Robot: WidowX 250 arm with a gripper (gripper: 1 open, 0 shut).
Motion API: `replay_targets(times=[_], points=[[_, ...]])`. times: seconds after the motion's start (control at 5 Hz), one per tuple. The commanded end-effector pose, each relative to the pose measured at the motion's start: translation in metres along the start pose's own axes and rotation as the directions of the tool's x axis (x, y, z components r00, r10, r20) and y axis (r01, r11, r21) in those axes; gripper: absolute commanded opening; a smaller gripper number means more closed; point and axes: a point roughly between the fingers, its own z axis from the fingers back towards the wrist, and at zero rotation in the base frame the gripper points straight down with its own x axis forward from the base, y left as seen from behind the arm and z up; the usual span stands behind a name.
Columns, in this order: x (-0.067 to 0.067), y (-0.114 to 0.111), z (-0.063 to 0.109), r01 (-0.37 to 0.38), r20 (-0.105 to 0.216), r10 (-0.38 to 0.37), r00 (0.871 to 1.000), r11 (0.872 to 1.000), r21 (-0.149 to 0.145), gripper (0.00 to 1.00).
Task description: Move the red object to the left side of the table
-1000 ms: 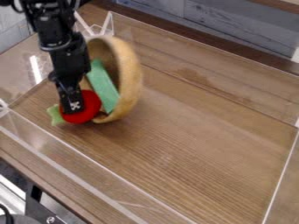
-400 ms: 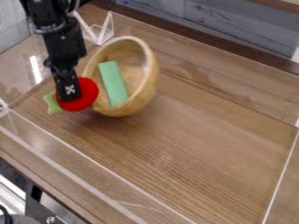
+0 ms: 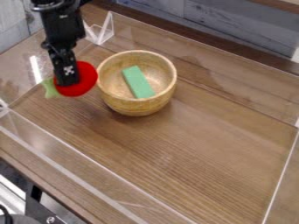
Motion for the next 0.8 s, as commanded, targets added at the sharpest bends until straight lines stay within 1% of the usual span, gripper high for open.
replay_targets(times=[0.0, 0.2, 0.4, 0.6], points=[[0.009, 0.002, 0.028, 0.001, 0.040, -0.004, 0.999, 0.998, 0.070, 0.00], [0.003, 0.024, 0.036, -0.044, 0.050, 0.041, 0.998, 0.996, 0.073, 0.00], [-0.006, 0.046, 0.040, -0.079, 0.057, 0.074, 0.996, 0.994, 0.074, 0.00], [-0.015, 0.051, 0.039, -0.051, 0.056, 0.047, 0.997, 0.996, 0.070, 0.00]])
